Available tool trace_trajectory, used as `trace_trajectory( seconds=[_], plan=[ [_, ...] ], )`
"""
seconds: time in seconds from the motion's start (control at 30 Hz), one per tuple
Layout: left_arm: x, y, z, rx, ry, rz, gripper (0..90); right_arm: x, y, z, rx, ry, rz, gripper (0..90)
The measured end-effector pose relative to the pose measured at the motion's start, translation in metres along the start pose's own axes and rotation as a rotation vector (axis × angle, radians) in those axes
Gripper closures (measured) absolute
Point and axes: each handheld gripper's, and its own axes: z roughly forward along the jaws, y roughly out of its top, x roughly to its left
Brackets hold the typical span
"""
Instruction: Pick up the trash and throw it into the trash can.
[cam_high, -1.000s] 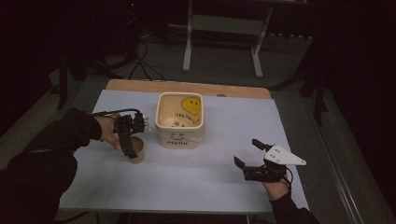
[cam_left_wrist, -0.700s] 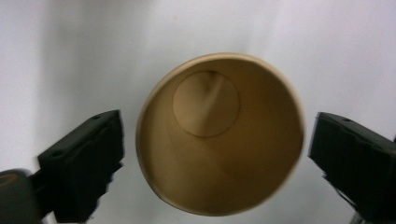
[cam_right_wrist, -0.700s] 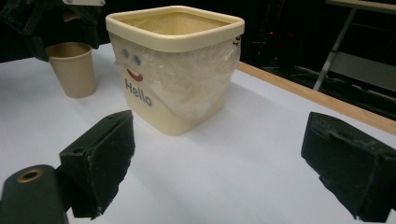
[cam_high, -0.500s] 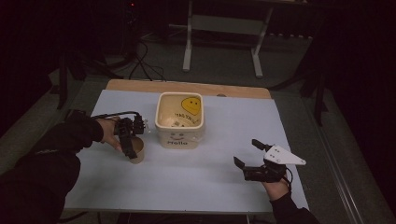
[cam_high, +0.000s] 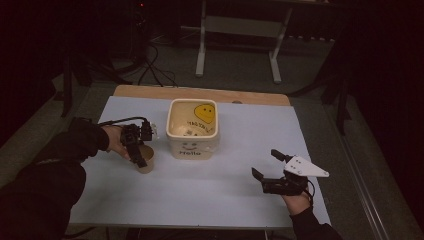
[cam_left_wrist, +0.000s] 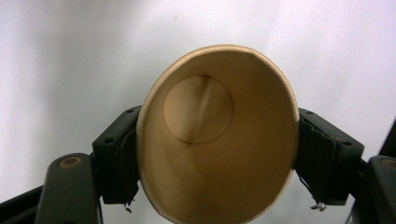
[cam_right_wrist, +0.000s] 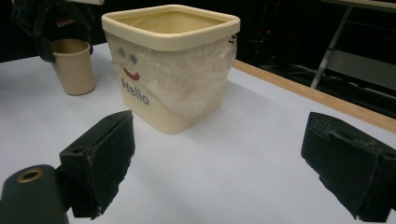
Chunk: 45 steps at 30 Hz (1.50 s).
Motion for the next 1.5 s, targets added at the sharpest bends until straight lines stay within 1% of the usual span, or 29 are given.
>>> trace_trajectory(
  seconds=[0.07,0.1,0.23,0.3,0.33,0.4,0.43,0.47,0.5,0.57,0.63,0.67,0.73,0.77,0.8,0.83,0.9,0.93,0.97,1.1,1.13,1.17,1.23,1.3,1.4,1.43,1.47,1.5],
  plan=[
    [0.000,-0.001,-0.006,-0.010,0.002,-0.002,27.4,0.000,0.000,0.000,0.001,0.001,-0.002,9.5],
    [0.000,-0.001,-0.010,-0.011,0.010,-0.001,27.6,0.000,0.000,0.000,0.002,0.000,-0.002,9.5],
    [-0.002,0.000,-0.023,-0.013,0.019,-0.006,28.6,0.000,0.000,0.000,0.001,-0.002,-0.001,9.6],
    [-0.002,0.000,-0.023,-0.013,0.019,-0.006,28.6,0.000,0.000,0.000,0.001,-0.003,-0.002,9.6],
    [-0.003,0.001,-0.031,-0.006,0.025,-0.004,28.6,0.000,0.000,0.000,0.001,-0.003,-0.002,9.6],
    [-0.004,0.002,-0.038,-0.004,0.032,-0.006,28.6,0.001,0.000,0.001,0.003,0.001,-0.004,9.6],
    [-0.005,0.003,-0.045,-0.005,0.038,-0.004,28.7,0.001,0.000,0.001,0.003,0.001,-0.004,9.6],
    [-0.005,0.003,-0.049,-0.008,0.031,-0.008,28.7,0.001,0.000,0.001,0.003,0.001,-0.005,9.6],
    [-0.005,0.003,-0.049,-0.008,0.031,-0.008,28.7,0.000,0.000,0.001,0.004,0.001,-0.004,9.5],
    [-0.006,0.006,-0.059,-0.007,0.043,-0.007,28.7,0.000,-0.001,0.002,0.006,0.001,0.000,9.6],
    [-0.007,0.008,-0.065,-0.007,0.040,-0.007,28.7,0.000,-0.001,0.002,0.005,0.001,-0.001,9.6],
    [-0.007,0.008,-0.065,-0.007,0.040,-0.007,28.7,0.000,0.000,0.002,0.006,0.003,-0.003,9.5],
    [-0.008,0.009,-0.070,-0.003,0.044,-0.004,28.7,0.000,-0.001,0.002,0.007,0.003,-0.003,9.6],
    [-0.009,0.011,-0.075,0.004,0.049,-0.002,28.8,0.001,-0.001,0.002,0.010,0.005,-0.003,9.6],
    [-0.009,0.011,-0.075,0.004,0.049,-0.002,28.7,0.001,-0.001,0.002,0.009,0.005,-0.003,9.6],
    [-0.009,0.012,-0.081,-0.001,0.047,-0.001,28.7,0.001,-0.001,0.002,0.009,0.006,-0.002,9.5],
    [-0.009,0.013,-0.088,-0.010,0.044,-0.007,28.8,0.001,-0.001,0.003,0.009,0.005,-0.003,9.6],
    [-0.010,0.013,-0.091,-0.015,0.049,-0.009,28.8,0.001,-0.001,0.003,0.010,0.008,-0.002,9.6],
    [-0.010,0.014,-0.094,-0.015,0.046,-0.010,28.8,0.000,-0.001,0.003,0.010,0.007,-0.002,9.5],
    [-0.010,0.017,-0.103,-0.006,0.058,-0.006,28.8,0.001,-0.001,0.003,0.014,0.009,0.001,9.6],
    [-0.010,0.017,-0.103,-0.006,0.058,-0.006,28.9,0.001,-0.001,0.004,0.012,0.009,0.002,9.6],
    [-0.010,0.018,-0.107,-0.008,0.055,-0.007,29.3,0.001,-0.001,0.004,0.012,0.008,0.001,9.6],
    [-0.010,0.019,-0.109,-0.008,0.060,-0.006,29.3,0.000,-0.001,0.003,0.012,0.011,0.004,9.6],
    [-0.010,0.020,-0.111,-0.011,0.052,-0.007,29.3,0.001,-0.001,0.004,0.013,0.010,0.005,9.6],
    [-0.009,0.024,-0.124,-0.012,0.065,0.007,29.4,0.000,-0.002,0.004,0.013,0.011,0.003,9.6],
    [-0.010,0.024,-0.126,-0.012,0.064,0.008,29.4,0.000,-0.002,0.004,0.013,0.009,0.003,9.6],
    [-0.010,0.026,-0.129,-0.018,0.075,0.004,29.4,0.000,-0.002,0.004,0.014,0.011,0.003,9.5],
    [-0.010,0.026,-0.132,-0.020,0.071,0.006,29.5,0.000,-0.002,0.004,0.014,0.011,0.003,9.6]
  ],
)
